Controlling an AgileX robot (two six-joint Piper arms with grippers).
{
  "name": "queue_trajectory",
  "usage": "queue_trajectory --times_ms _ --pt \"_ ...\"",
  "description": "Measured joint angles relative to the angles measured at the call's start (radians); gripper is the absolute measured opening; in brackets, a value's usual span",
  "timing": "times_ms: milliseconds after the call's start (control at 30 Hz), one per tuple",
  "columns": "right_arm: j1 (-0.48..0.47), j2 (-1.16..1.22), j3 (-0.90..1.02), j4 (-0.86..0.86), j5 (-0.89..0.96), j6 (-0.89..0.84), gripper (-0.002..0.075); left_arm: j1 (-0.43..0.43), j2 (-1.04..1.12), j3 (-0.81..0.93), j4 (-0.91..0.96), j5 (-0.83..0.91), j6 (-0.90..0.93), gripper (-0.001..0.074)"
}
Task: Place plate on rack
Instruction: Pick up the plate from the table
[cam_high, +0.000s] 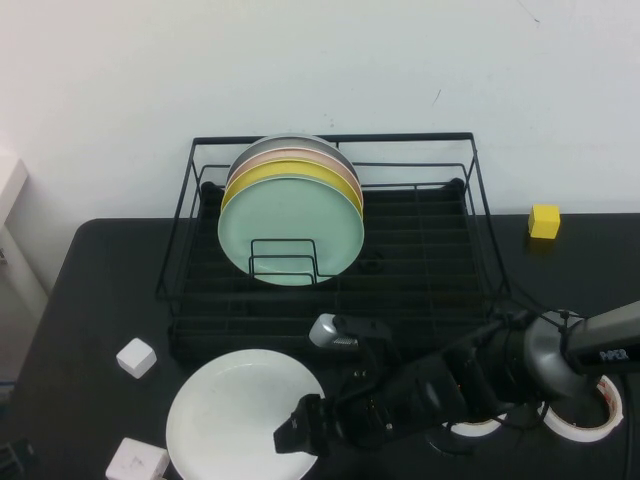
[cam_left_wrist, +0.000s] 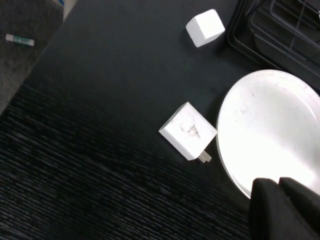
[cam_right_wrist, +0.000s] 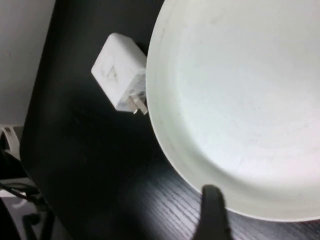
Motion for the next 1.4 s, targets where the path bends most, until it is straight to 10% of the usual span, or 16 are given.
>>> queue_trajectory --times_ms 733,1100,1400 --pt "-0.048 0.173 -0.126 0.006 0.016 0.183 0.0490 0.000 0.000 0.000 -0.083 -0.008 0.065 -0.0002" --pt "-0.048 0.174 -0.130 0.006 -0.013 0.089 0.0059 0.000 0.000 0.000 -0.117 -0.050 0.069 -0.0002" --pt "-0.048 0.174 -0.130 0.006 -0.013 0.047 0.0000 0.000 0.000 0.000 -0.133 -0.061 0.071 -0.0003"
